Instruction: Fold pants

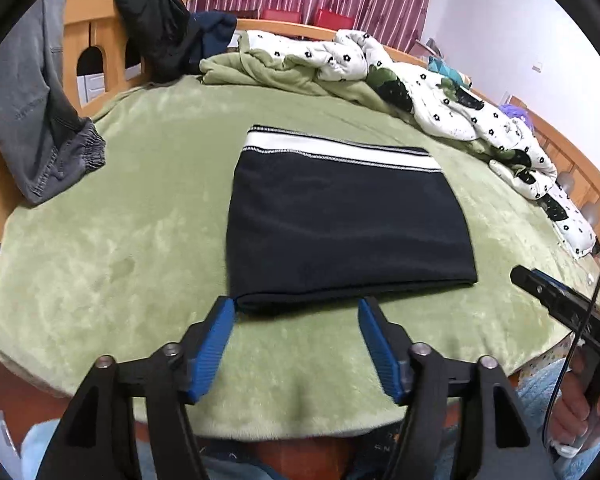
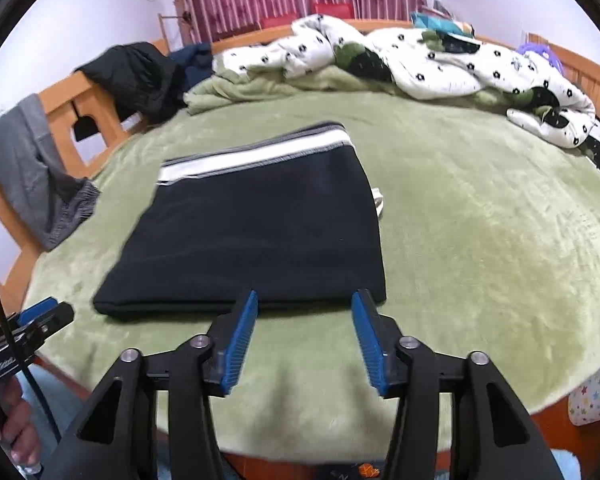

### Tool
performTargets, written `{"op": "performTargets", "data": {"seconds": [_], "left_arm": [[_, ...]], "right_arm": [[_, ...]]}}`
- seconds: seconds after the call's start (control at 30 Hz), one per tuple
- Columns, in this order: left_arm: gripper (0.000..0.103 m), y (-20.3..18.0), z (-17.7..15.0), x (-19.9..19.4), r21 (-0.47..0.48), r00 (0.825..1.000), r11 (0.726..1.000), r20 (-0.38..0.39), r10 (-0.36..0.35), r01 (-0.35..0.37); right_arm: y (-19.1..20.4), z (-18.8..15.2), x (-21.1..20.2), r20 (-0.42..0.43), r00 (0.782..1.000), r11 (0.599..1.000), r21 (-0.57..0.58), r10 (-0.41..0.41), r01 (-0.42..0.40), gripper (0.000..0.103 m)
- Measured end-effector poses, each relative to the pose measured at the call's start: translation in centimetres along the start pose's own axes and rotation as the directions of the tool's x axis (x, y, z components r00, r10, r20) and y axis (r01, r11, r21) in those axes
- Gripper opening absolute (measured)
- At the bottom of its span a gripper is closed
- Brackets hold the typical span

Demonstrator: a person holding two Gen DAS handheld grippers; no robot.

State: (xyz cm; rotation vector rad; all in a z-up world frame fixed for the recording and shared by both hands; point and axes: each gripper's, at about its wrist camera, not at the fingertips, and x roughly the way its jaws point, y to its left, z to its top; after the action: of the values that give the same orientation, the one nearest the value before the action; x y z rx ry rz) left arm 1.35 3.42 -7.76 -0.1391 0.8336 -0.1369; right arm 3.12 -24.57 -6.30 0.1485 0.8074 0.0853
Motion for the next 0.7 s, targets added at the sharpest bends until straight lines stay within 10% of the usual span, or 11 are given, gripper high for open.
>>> {"op": "performTargets", "data": {"seconds": [0.2, 0.7], "left_arm": [[0.073, 0.0, -1.1, -3.3, -0.022, 0.999, 0.999, 0.023, 0.026, -0.026], [0.081, -1.0, -2.1, -7.3, -0.001, 0.995, 0.997, 0.069, 0.073, -0.073]], "right_arm": [[-0.2, -1.5, -4.2, 0.047, 0.999, 1.0, -0.001, 0.02, -0.02, 0.093], [0.7, -2.7, -7.8, 0.06, 0.996, 0.996, -0.053, -0.066, 0.069, 0.095]]}}
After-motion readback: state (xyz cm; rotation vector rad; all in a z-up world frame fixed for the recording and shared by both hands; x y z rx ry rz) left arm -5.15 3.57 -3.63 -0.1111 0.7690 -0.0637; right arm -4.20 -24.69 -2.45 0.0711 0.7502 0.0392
